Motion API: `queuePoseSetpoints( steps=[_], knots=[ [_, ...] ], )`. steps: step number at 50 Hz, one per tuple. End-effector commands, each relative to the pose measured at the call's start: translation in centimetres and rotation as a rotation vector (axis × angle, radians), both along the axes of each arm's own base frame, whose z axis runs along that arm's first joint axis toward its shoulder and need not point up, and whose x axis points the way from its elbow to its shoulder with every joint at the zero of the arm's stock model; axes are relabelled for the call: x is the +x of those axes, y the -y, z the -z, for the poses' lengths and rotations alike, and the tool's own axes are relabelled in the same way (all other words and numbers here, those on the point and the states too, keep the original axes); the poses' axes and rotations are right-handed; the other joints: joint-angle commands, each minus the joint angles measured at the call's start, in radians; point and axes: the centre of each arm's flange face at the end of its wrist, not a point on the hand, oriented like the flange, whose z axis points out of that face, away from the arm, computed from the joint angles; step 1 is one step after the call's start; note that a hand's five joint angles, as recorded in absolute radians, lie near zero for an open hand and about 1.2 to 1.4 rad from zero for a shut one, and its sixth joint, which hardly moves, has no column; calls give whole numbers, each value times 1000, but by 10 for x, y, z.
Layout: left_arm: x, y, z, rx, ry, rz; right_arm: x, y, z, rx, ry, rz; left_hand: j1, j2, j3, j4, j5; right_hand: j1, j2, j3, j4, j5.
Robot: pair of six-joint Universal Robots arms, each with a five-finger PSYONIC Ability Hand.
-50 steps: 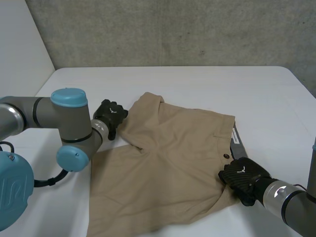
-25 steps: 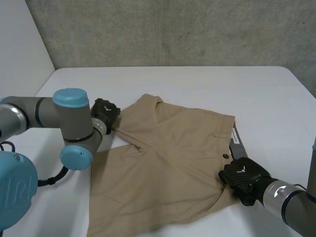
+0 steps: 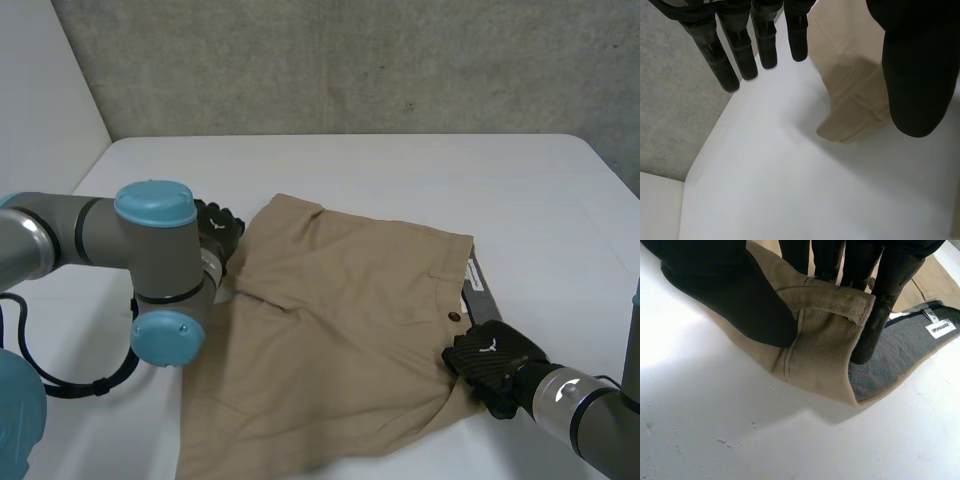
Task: Fold the shorts.
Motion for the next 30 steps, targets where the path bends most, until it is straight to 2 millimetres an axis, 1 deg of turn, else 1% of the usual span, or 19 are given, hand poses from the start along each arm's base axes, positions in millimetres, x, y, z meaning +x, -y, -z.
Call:
queuePoseSetpoints(
  steps=[1,2,4,5,8,9,12,13,16,17,20,23,30],
  knots=[
    [8,-7,-33,-37,-73,-22,1,2,-2,-8,6,2,15,-4,-12,1,3,408,216,214,203,197],
    [14,-14,-40,-29,-110,-34,1,2,-3,-9,11,6,29,10,2,16,17,408,216,214,203,197],
    [17,-22,-47,-17,-155,-44,1,5,-5,2,43,35,56,37,29,42,44,408,216,214,203,197],
    [22,-35,-56,0,-212,-53,2,7,-6,6,60,48,79,60,52,65,67,408,216,214,203,197],
    [26,-54,-66,27,-278,-61,3,14,-11,31,133,112,109,89,82,95,97,408,216,214,203,197],
    [29,-70,-69,64,-308,-59,3,16,-12,37,151,126,138,119,111,124,126,408,216,214,203,197],
    [32,-100,-74,138,-332,-42,4,21,-16,56,210,171,150,131,123,136,138,408,216,214,203,197],
    [35,-118,-74,196,-334,-31,4,22,-17,58,222,180,150,131,123,136,138,408,216,214,203,197],
    [41,-141,-73,277,-339,-25,5,27,-19,56,264,207,150,131,123,136,138,408,216,214,203,197],
    [46,-153,-69,331,-334,-31,5,28,-20,53,271,212,150,131,123,136,138,408,216,214,203,197],
    [55,-172,-66,391,-344,-33,5,32,-20,39,295,228,150,131,123,136,138,408,216,214,203,197],
    [61,-184,-61,425,-344,-32,5,33,-20,33,304,235,141,122,114,127,129,408,216,214,203,197],
    [69,-205,-46,488,-308,-25,5,32,-19,36,303,234,132,113,105,118,120,408,216,214,203,197]
  ],
)
